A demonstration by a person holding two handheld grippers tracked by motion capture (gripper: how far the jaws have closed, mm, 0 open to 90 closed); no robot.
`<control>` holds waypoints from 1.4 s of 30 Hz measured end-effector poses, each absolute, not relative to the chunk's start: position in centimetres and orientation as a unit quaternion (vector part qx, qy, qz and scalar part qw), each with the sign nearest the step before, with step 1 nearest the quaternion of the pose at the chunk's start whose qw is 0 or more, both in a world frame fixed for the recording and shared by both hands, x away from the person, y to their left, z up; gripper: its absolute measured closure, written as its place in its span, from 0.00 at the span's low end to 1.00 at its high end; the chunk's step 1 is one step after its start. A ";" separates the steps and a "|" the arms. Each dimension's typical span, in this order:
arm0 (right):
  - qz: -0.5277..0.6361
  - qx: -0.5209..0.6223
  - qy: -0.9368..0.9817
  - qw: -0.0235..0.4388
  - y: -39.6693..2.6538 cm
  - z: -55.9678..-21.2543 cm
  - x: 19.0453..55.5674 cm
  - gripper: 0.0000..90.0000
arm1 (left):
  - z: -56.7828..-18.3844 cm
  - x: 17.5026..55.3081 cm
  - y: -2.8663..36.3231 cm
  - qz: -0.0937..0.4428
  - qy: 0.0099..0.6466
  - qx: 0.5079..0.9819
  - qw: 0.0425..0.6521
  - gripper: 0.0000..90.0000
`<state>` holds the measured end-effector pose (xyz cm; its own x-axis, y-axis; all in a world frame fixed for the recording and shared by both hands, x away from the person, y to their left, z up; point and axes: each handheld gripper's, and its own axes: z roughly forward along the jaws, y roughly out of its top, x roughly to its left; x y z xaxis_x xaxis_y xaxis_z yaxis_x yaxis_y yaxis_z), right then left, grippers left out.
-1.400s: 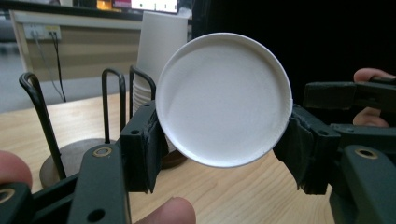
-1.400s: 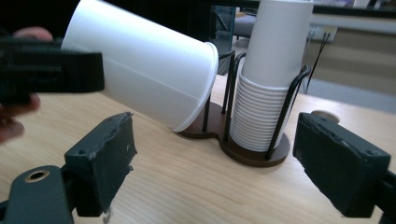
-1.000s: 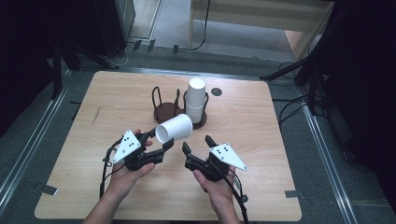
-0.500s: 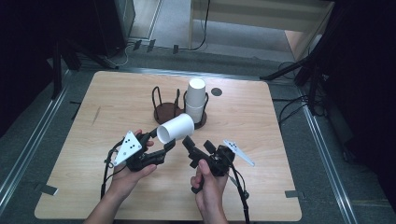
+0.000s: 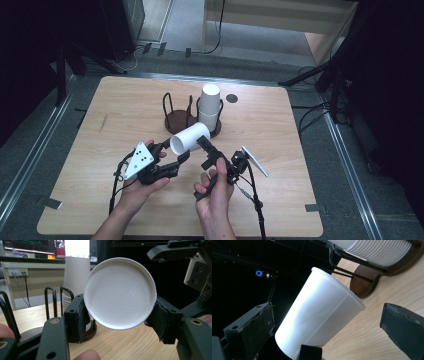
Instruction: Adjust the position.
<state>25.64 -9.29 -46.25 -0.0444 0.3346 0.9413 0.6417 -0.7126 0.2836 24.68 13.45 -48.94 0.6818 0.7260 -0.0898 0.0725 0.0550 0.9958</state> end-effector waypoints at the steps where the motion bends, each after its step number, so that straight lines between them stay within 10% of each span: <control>1: -0.626 -0.684 -0.351 0.132 -9.2 -46.2 25.7 0.00 | -48.9 24.7 13.4 0.250 0.310 0.642 0.655 0.41; 42: -0.596 -0.720 -0.238 0.264 -9.1 -48.6 28.3 0.14 | -49.4 24.1 12.0 0.248 0.271 0.660 0.655 0.40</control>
<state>28.28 -9.07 -48.55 0.1768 0.0275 0.9839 0.6569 -0.7477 -0.0972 24.15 11.96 -49.36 0.7295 0.6834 -0.0272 0.0329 0.0047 0.9994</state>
